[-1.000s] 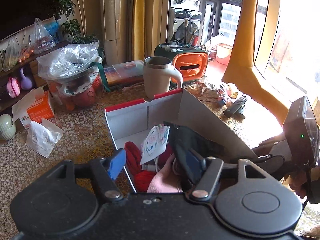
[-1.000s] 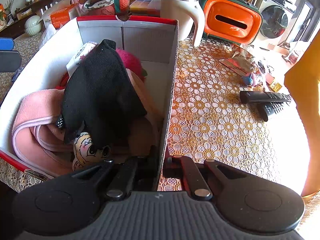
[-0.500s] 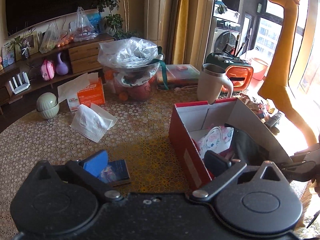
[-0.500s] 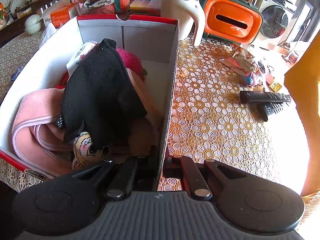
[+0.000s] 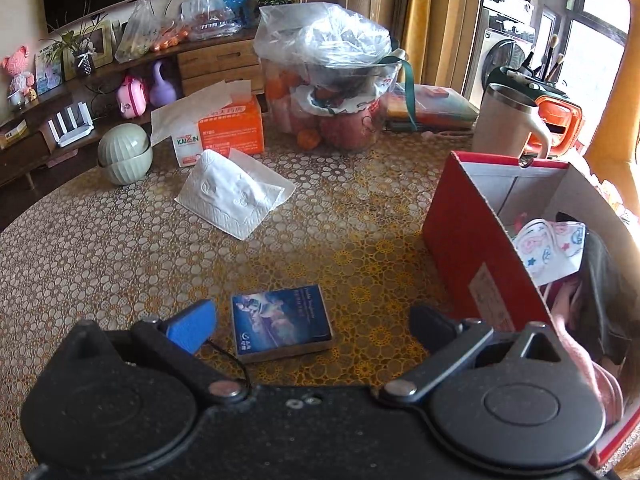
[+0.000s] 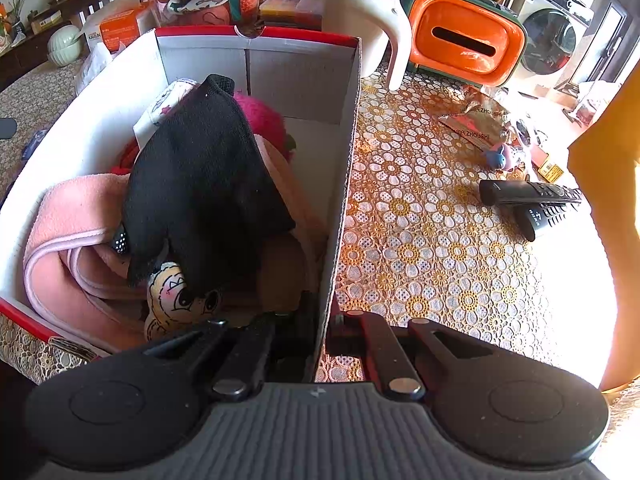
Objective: Organize objects
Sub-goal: 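Move the left gripper back to the blue card box on the table, then grasp the blue tissue pack with the left gripper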
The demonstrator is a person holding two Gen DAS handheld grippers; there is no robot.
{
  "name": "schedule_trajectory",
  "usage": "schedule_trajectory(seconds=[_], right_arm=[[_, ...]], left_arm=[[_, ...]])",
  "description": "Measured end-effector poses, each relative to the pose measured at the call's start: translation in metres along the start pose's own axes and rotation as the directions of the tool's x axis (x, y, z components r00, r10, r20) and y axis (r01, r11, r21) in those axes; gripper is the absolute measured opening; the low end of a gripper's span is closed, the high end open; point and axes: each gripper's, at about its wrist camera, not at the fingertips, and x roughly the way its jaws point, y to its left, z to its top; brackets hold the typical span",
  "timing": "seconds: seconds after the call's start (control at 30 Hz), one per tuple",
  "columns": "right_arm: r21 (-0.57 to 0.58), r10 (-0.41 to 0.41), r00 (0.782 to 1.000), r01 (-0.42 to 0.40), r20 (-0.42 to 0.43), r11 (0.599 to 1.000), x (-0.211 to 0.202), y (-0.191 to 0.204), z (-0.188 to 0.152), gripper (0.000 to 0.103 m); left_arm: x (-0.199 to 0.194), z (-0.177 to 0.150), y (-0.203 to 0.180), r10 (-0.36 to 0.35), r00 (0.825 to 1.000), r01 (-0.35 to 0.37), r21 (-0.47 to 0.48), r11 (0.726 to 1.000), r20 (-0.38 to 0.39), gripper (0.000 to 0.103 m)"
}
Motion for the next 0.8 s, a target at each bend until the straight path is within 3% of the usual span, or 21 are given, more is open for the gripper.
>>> schedule_trajectory(seconds=[0.3,0.47,0.6,0.8], right_arm=[[0.002,0.0,1.0,0.0,-0.003,1.0,0.0,0.0,0.0,0.004],[0.004,-0.001,1.0,0.001,-0.004,1.0,0.001,0.0,-0.001,0.004],[0.006,0.0,1.0,0.0,-0.004,1.0,0.001,0.0,0.0,0.004],[0.0,-0.002,1.0,0.002,-0.005,1.0,0.001,0.0,0.0,0.004]], left_arm=[[0.039,-0.009,0.006,0.035,0.999,-0.035,-0.045,0.998,-0.008,0.103],[0.058,-0.011,0.009,0.06,0.997,-0.063,-0.069,0.996,-0.053,0.103],[0.07,-0.013,0.012,0.036,0.995,-0.046,-0.108,0.993,-0.092,0.103],[0.076,-0.013,0.006,0.064,0.994,-0.071,-0.079,0.994,-0.085,0.102]])
